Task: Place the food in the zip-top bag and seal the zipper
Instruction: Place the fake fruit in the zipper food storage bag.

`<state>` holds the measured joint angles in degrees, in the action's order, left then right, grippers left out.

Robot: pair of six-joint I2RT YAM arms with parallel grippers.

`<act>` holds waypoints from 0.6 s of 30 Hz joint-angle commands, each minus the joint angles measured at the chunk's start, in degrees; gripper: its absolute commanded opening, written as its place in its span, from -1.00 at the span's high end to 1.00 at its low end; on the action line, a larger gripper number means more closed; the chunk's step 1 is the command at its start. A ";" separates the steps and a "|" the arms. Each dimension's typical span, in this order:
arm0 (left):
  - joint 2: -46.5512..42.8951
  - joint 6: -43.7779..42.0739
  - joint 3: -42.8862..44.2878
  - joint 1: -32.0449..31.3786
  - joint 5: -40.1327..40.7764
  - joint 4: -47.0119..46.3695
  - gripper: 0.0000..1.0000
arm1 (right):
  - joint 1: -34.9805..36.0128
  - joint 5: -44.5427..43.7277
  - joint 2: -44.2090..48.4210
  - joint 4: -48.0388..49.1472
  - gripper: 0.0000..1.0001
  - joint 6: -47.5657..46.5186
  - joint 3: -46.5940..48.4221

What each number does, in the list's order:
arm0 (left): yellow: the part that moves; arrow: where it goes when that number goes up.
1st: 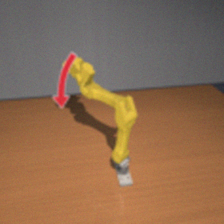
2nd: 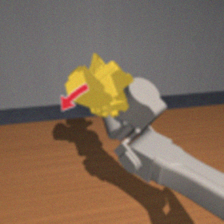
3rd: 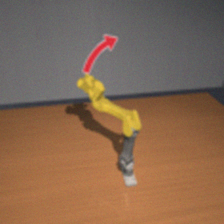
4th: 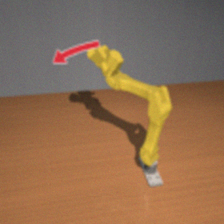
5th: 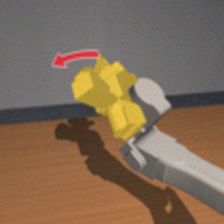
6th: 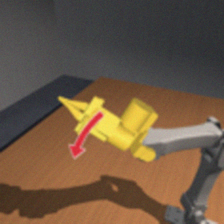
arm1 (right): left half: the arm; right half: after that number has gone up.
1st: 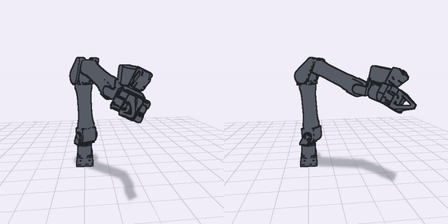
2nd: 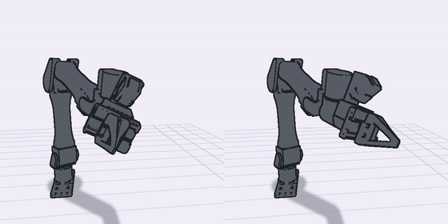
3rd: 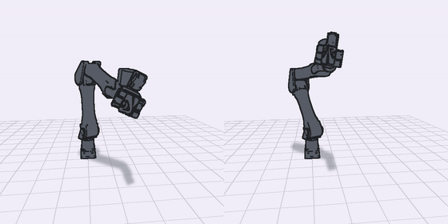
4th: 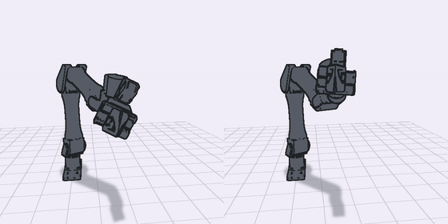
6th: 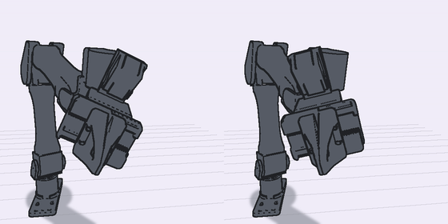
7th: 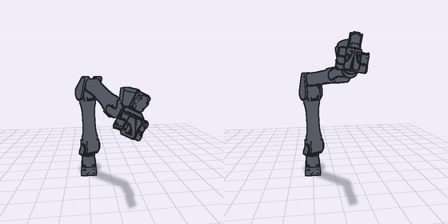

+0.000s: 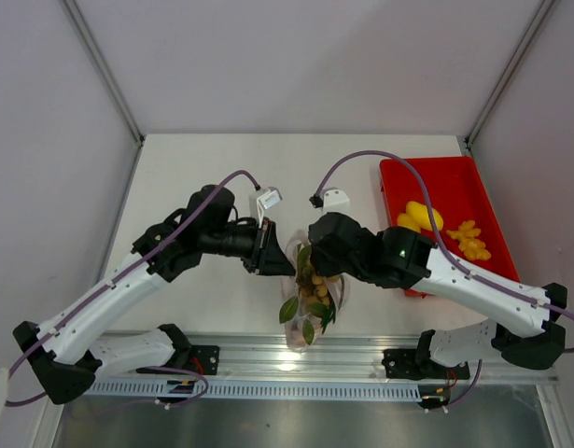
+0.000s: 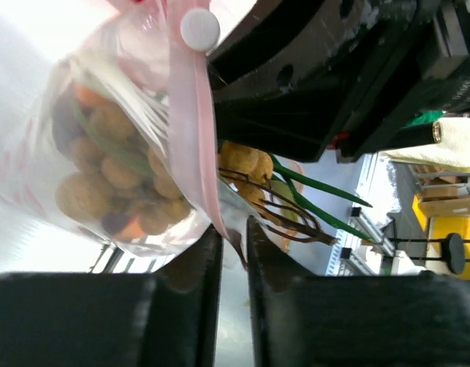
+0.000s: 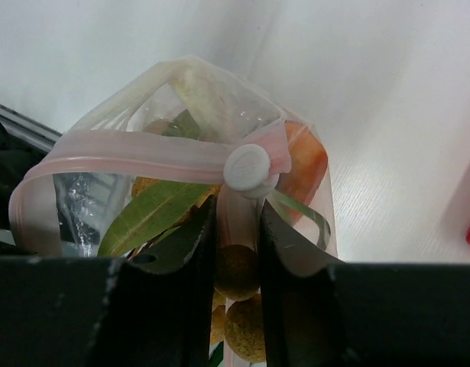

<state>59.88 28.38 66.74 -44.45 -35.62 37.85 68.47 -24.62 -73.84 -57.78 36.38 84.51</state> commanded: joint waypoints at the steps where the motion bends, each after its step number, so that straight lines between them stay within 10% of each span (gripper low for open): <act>1: 0.77 -0.17 0.32 -0.11 2.56 0.21 0.48 | 0.88 -2.01 -0.16 0.12 1.00 1.94 1.53; 7: 2.35 -1.13 2.51 -2.57 6.34 3.55 0.40 | 1.58 -3.59 -0.34 -1.37 1.00 3.34 2.76; 10: 3.31 -1.31 3.04 -3.54 6.44 4.60 0.99 | 1.76 -4.29 -0.51 -1.99 1.00 3.61 3.82; 13: 3.49 -1.22 3.31 -3.72 4.68 4.34 0.99 | 1.76 -4.99 -0.08 -1.99 0.95 3.43 4.00; 18: 2.79 -1.40 6.99 -3.72 3.71 4.34 0.99 | 1.15 -5.35 2.29 -2.69 -0.17 3.08 2.25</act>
<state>63.51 27.92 69.25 -47.79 -30.70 42.78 69.69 -27.59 -74.32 -60.49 39.05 85.65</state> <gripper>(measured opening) 0.006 0.514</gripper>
